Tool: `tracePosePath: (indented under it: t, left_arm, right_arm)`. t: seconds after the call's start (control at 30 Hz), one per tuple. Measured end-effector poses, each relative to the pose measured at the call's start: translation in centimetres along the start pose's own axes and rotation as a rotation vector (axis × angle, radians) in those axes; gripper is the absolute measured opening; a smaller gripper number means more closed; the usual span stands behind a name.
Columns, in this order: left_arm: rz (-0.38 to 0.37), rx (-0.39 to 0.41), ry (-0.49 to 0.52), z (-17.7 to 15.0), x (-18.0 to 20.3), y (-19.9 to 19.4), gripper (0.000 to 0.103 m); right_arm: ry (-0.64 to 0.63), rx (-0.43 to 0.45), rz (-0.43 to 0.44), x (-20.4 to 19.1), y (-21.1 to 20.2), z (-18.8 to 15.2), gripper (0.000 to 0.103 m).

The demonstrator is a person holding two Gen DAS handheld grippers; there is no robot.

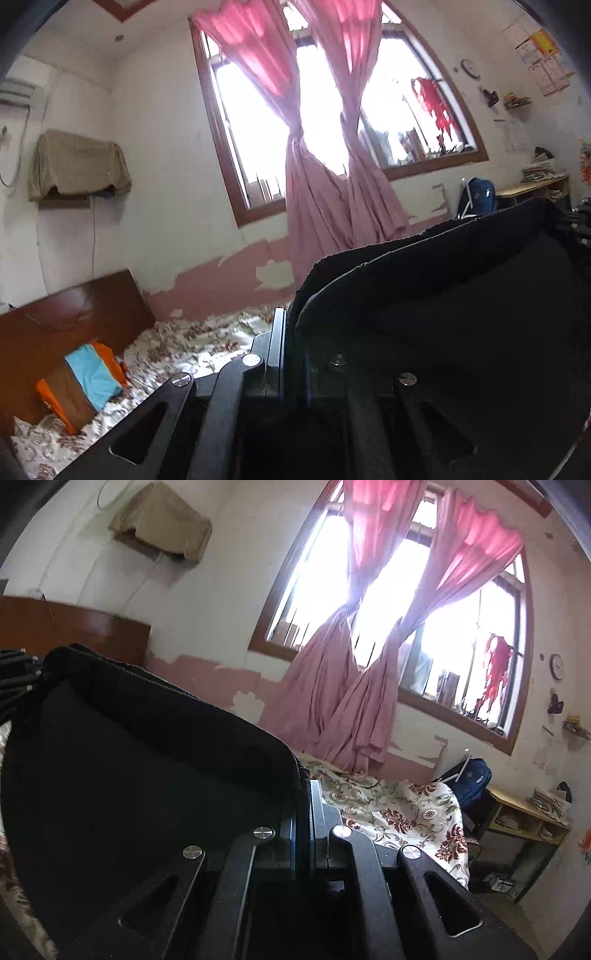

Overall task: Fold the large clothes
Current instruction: 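Fold the lifted jacket over onto itself with both tools, then open both tools and release the folded jacket on the bed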

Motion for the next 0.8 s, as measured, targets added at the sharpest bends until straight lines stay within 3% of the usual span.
tracePosePath:
  t: [0.2, 0.4, 0.67, 0.77, 0.8]
  left_arm:
    - [-0.028, -0.118, -0.053, -2.5, -0.1, 7.9, 0.007]
    - [-0.065, -0.222, -0.083, -5.9, 0.1, 13.1, 0.007]
    - [-0.124, -0.348, -0.167, -9.9, 0.4, 17.4, 0.010]
    - [-0.134, -0.339, -0.204, -10.4, 0.2, 17.1, 0.015]
    - [-0.133, -0.324, -0.210, -10.3, 0.0, 16.7, 0.022]
  right_arm:
    - [-0.041, -0.083, 0.001, -2.5, 8.6, -1.7, 0.004]
    - [-0.053, -0.151, 0.004, -4.7, 13.5, -3.9, 0.004]
    - [-0.060, -0.222, 0.002, -6.9, 16.9, -6.7, 0.005]
    - [-0.061, -0.219, 0.002, -6.8, 16.4, -7.1, 0.011]
    - [-0.061, -0.213, 0.000, -6.7, 16.0, -7.1, 0.014]
Point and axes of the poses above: each gripper's, at about its wrist camera, not at the fingertips, and y roughly the way its jaws point, x to its right, z to its top, the point moved 6 cm from there along y, roughly the way its jaws point, and after that the axes turned 7 degrees about -z, right-handed, at the moved point
